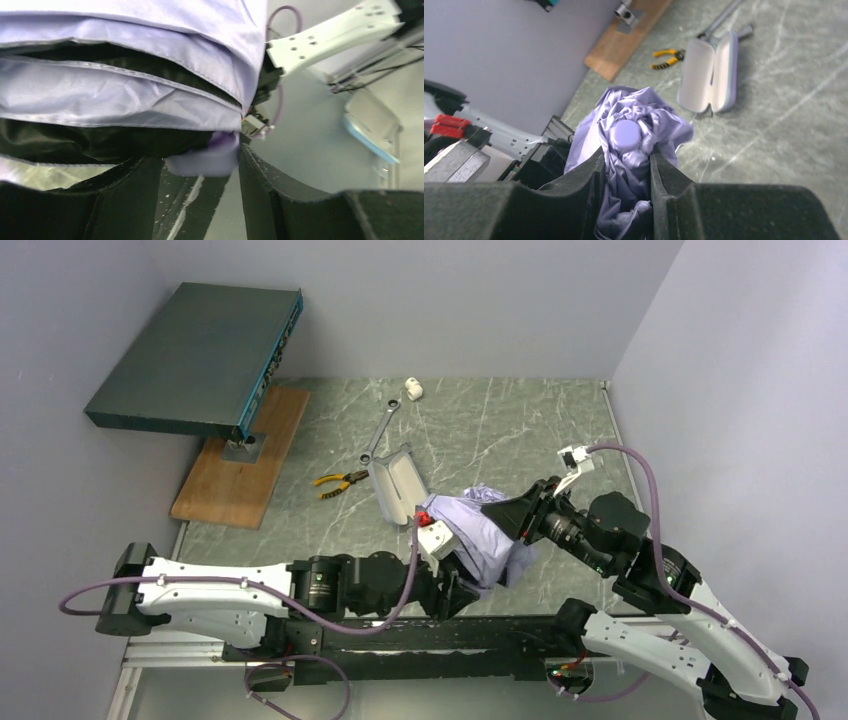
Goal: Open the umbrella
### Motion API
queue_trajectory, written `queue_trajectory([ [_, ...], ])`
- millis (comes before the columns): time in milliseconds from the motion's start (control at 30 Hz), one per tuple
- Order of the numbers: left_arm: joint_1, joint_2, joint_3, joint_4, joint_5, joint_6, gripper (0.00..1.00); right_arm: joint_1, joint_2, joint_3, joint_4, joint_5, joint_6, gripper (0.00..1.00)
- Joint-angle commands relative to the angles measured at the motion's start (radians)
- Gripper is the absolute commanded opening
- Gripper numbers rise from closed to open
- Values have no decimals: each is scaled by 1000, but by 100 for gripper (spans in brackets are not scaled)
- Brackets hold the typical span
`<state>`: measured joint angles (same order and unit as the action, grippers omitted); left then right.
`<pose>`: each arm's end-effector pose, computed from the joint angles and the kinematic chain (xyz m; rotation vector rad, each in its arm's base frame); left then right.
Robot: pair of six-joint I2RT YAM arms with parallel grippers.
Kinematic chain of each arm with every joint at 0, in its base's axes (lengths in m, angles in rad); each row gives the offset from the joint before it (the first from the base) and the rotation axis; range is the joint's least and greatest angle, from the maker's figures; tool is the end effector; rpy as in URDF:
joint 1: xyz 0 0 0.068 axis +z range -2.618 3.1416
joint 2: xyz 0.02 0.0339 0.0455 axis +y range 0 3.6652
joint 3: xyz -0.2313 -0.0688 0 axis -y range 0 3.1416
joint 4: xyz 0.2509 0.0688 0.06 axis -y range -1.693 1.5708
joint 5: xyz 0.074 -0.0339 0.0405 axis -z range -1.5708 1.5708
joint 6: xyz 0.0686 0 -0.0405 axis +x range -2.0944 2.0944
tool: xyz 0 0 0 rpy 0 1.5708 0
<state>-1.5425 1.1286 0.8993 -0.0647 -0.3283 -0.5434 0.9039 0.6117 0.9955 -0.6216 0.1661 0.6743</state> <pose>0.0309 -0.3112 0.2837 0.7406 1.8691 -1.1127 0.1193 0.1332 0.3625 -0.0946 1.9125 0.9546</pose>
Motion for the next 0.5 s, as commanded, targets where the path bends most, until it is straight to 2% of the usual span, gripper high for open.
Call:
queue_trajectory([
  [0, -21, -58, -24, 207, 353, 28, 0, -6, -11, 20, 256, -16, -161, 0],
  [167, -20, -88, -61, 250, 411, 14, 0, -8, 20, 91, 248, 74, -185, 0],
  [267, -21, -98, -72, 220, 340, -12, 0, -8, 71, 179, 162, 186, -126, 0],
  [300, -20, -95, -63, 191, 312, -20, 3, -7, 88, 202, 127, 209, -99, 0],
  [333, -20, -87, -48, 159, 260, -24, 15, -7, 103, 222, 94, 225, -66, 0],
  [400, -22, -55, -2, 82, 149, -49, 56, -7, 128, 244, 30, 259, 2, 0],
  [467, -32, 0, 74, -27, 6, -83, 80, -7, 146, 253, -27, 291, 67, 0],
])
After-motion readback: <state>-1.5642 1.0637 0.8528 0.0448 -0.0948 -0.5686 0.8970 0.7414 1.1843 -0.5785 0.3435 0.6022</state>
